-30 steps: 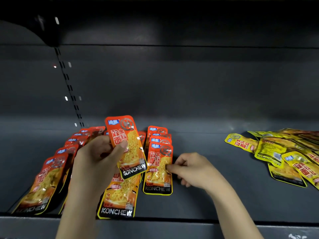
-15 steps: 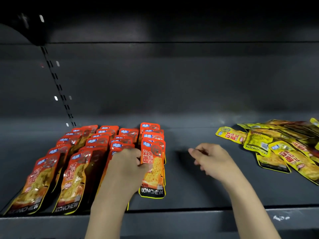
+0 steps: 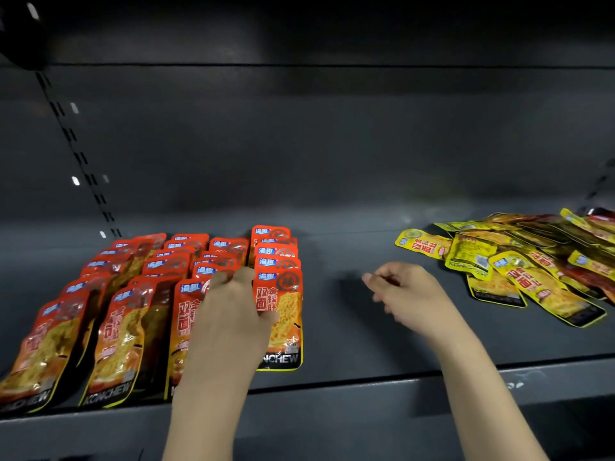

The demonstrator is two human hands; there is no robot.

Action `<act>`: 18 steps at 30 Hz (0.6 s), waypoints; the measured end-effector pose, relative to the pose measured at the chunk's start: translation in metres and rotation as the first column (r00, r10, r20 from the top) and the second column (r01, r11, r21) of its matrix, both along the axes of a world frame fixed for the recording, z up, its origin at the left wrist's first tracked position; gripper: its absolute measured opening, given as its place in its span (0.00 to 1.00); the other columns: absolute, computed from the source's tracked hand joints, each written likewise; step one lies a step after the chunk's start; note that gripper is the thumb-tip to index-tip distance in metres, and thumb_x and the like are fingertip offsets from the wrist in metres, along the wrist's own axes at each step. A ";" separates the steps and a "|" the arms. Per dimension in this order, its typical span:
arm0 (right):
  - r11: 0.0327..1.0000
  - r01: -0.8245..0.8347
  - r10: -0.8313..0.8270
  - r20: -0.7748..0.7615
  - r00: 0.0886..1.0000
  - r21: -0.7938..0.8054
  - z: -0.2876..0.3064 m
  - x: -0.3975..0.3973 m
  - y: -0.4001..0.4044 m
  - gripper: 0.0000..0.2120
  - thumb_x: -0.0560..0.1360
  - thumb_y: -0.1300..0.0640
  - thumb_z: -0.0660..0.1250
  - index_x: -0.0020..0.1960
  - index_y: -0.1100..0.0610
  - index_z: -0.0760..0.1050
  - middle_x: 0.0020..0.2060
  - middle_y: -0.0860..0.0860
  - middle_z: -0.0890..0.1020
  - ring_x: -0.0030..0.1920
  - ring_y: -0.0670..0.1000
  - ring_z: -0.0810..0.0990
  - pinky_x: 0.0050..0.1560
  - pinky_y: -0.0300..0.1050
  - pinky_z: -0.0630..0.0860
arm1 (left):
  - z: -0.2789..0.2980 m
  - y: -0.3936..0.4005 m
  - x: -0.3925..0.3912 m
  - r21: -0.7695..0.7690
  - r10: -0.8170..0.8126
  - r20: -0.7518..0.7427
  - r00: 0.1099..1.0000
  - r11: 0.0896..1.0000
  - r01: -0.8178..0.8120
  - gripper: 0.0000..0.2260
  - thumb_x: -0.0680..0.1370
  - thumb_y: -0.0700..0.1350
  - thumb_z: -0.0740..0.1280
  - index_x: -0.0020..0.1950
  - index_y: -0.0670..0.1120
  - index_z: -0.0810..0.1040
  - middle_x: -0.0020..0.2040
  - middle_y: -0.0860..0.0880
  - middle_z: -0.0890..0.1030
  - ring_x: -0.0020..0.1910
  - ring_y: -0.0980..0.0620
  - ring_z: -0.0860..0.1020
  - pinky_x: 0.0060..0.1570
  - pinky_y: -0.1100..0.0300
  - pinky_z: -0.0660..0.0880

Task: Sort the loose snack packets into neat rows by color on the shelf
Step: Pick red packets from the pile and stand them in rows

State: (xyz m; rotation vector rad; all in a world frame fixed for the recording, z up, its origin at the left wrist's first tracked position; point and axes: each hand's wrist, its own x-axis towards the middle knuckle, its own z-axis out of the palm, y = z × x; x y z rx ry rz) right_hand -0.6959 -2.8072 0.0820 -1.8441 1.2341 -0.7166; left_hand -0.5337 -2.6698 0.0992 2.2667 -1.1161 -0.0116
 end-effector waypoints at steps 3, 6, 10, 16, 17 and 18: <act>1.000 0.011 -0.011 -0.005 1.000 -0.025 0.000 -0.004 -0.003 0.11 0.76 0.51 0.66 0.37 0.56 0.76 0.34 0.54 0.81 0.32 0.50 0.73 0.37 0.43 0.70 | 0.000 -0.004 -0.001 -0.053 -0.020 0.003 1.000 0.998 0.021 0.21 0.72 0.47 0.73 0.64 0.48 0.74 0.56 0.46 0.74 0.53 0.45 0.77 0.53 0.55 0.71; 0.998 0.033 -0.034 -0.015 0.999 -0.059 0.001 -0.011 -0.005 0.10 0.75 0.51 0.67 0.37 0.55 0.75 0.35 0.54 0.82 0.32 0.49 0.73 0.37 0.43 0.71 | 0.000 -0.014 -0.004 -0.156 -0.043 0.008 0.999 0.987 0.043 0.16 0.73 0.48 0.72 0.59 0.47 0.77 0.53 0.44 0.77 0.52 0.43 0.76 0.52 0.53 0.71; 0.992 0.044 -0.049 -0.043 0.998 -0.118 0.003 -0.028 -0.008 0.09 0.75 0.51 0.67 0.37 0.53 0.75 0.35 0.52 0.82 0.32 0.48 0.74 0.35 0.39 0.69 | -0.005 -0.035 -0.021 -0.266 -0.082 0.025 0.996 0.960 0.086 0.10 0.73 0.49 0.71 0.50 0.46 0.81 0.45 0.47 0.80 0.49 0.42 0.76 0.50 0.52 0.71; 0.983 0.055 -0.057 -0.009 0.998 -0.175 0.007 -0.075 -0.027 0.09 0.76 0.51 0.66 0.40 0.55 0.76 0.36 0.54 0.82 0.40 0.53 0.79 0.34 0.35 0.67 | -0.009 -0.072 -0.068 -0.303 -0.148 0.036 0.988 0.941 0.152 0.10 0.74 0.49 0.70 0.52 0.46 0.81 0.48 0.48 0.81 0.52 0.44 0.76 0.54 0.51 0.72; 0.981 0.054 -0.055 -0.005 0.998 -0.188 0.008 -0.086 -0.032 0.09 0.76 0.51 0.66 0.40 0.55 0.76 0.36 0.53 0.82 0.39 0.53 0.78 0.35 0.36 0.68 | -0.009 -0.079 -0.078 -0.300 -0.147 0.048 0.988 0.941 0.155 0.10 0.74 0.49 0.69 0.52 0.45 0.81 0.48 0.48 0.81 0.52 0.44 0.76 0.54 0.51 0.72; 0.979 0.050 -0.051 0.000 0.999 -0.199 0.009 -0.098 -0.037 0.09 0.76 0.51 0.66 0.40 0.54 0.76 0.35 0.52 0.81 0.38 0.52 0.77 0.35 0.37 0.68 | -0.009 -0.087 -0.089 -0.296 -0.141 0.052 0.989 0.943 0.150 0.10 0.74 0.49 0.69 0.52 0.45 0.81 0.49 0.48 0.81 0.52 0.43 0.76 0.55 0.51 0.71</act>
